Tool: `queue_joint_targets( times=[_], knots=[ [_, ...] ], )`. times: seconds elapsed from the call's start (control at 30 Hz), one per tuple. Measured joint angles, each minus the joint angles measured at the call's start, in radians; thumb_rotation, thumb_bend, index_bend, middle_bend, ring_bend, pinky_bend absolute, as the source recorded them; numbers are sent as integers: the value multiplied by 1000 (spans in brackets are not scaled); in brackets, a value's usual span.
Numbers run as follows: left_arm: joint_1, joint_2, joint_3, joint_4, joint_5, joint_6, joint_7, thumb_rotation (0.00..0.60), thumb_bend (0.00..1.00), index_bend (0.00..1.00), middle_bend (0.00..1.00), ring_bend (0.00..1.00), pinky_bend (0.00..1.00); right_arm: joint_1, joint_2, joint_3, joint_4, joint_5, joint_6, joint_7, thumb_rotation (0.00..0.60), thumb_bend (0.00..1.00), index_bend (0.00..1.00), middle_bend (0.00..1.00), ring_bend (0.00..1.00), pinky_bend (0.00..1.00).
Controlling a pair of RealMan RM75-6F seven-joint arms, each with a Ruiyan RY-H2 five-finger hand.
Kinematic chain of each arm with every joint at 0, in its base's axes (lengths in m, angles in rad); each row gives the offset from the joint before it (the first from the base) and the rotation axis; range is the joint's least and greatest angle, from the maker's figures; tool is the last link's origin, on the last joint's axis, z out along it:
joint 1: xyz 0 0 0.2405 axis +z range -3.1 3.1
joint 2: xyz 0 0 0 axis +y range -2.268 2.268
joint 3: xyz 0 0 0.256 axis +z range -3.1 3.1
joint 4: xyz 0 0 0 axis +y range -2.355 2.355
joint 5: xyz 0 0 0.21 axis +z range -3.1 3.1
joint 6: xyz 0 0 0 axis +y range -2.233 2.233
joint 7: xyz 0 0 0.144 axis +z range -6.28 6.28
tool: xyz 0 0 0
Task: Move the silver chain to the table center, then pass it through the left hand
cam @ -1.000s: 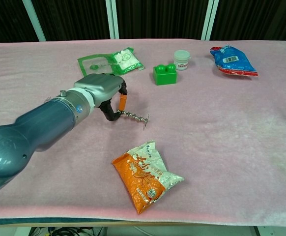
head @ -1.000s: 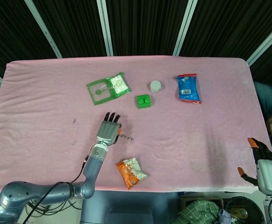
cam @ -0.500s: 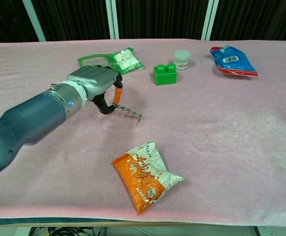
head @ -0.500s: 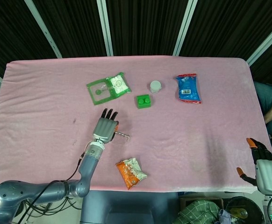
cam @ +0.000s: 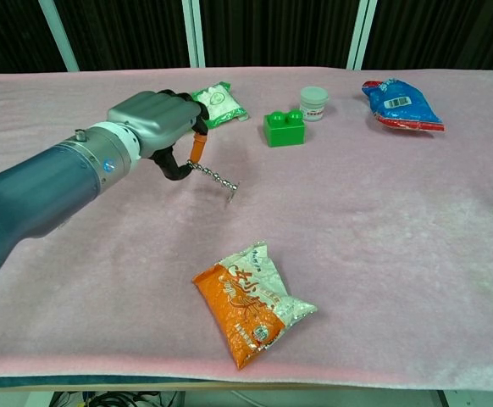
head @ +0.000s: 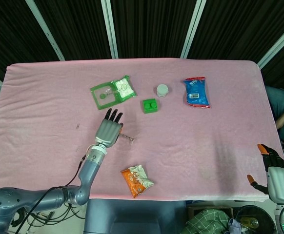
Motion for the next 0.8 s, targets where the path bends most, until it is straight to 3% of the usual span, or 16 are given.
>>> queue_joint_targets(
  times=[0.47,0.8],
  knots=[
    [28,191,79,-110,78,27,114,600,416,606,133,0,0,1,-3,-1,-1,0,-3,-7,600,151,49,73,93,206],
    [110,345,166,-172,190,61,58,600,416,607,134,0,0,0,-3,1,-2,0,2,-8,600,151,50,72,93,206]
  ],
)
